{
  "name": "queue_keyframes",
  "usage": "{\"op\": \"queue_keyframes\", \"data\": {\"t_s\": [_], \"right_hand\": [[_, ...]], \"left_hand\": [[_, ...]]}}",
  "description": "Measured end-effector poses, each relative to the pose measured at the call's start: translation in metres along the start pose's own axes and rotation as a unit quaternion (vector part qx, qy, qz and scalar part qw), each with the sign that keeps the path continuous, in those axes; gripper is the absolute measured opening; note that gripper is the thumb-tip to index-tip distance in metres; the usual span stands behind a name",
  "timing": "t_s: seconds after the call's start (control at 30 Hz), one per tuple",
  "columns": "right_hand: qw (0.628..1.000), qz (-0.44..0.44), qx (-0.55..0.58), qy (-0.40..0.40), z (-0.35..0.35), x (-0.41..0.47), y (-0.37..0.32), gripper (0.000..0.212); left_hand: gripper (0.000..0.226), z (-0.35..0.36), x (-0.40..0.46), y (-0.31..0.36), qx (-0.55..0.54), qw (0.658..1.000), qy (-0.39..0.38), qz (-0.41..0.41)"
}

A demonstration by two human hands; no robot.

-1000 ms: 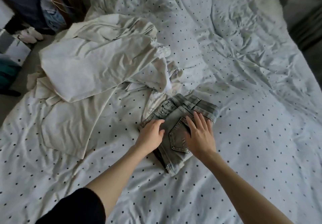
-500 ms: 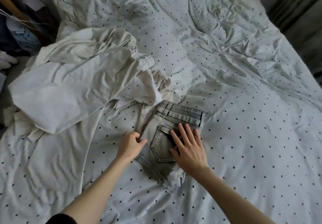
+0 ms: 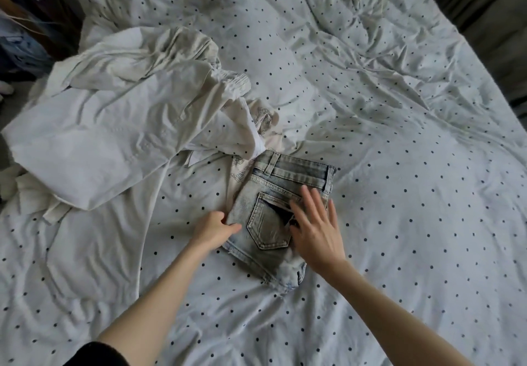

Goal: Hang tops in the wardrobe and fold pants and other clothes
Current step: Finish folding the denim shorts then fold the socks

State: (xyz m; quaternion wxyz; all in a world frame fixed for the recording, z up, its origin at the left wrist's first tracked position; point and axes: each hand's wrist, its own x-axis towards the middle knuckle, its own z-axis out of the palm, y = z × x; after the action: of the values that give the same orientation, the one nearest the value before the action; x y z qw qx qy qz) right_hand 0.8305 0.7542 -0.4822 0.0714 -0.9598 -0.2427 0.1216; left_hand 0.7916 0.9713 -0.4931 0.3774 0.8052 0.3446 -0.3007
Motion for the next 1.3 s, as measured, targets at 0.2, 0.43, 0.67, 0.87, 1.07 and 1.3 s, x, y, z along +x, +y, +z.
{"op": "queue_keyframes", "data": {"t_s": [0.2, 0.43, 0.67, 0.87, 1.07, 1.3], "right_hand": [[0.995, -0.082, -0.057, -0.017, -0.011, -0.011, -0.001, 0.058], [0.992, -0.085, -0.056, -0.076, -0.001, -0.05, -0.017, 0.069], [0.995, -0.054, -0.079, -0.024, -0.004, -0.081, -0.035, 0.113], [0.993, -0.015, -0.113, -0.033, 0.008, -0.081, -0.035, 0.114], [0.99, -0.011, -0.137, -0.012, 0.022, -0.076, -0.025, 0.101], [0.991, -0.037, -0.128, 0.029, 0.034, -0.081, -0.011, 0.099]], "left_hand": [[0.052, -0.013, -0.005, -0.001, -0.205, 0.971, -0.098, -0.078], [0.032, -0.012, -0.022, 0.005, -0.292, 0.942, -0.138, -0.094], [0.007, -0.026, -0.037, 0.023, -0.357, 0.913, -0.157, -0.121], [0.005, -0.026, -0.051, 0.033, -0.382, 0.908, -0.145, -0.091], [0.049, -0.021, -0.056, 0.014, -0.271, 0.949, -0.07, 0.148], [0.061, -0.022, -0.051, 0.006, 0.099, 0.891, 0.059, 0.44]]}}
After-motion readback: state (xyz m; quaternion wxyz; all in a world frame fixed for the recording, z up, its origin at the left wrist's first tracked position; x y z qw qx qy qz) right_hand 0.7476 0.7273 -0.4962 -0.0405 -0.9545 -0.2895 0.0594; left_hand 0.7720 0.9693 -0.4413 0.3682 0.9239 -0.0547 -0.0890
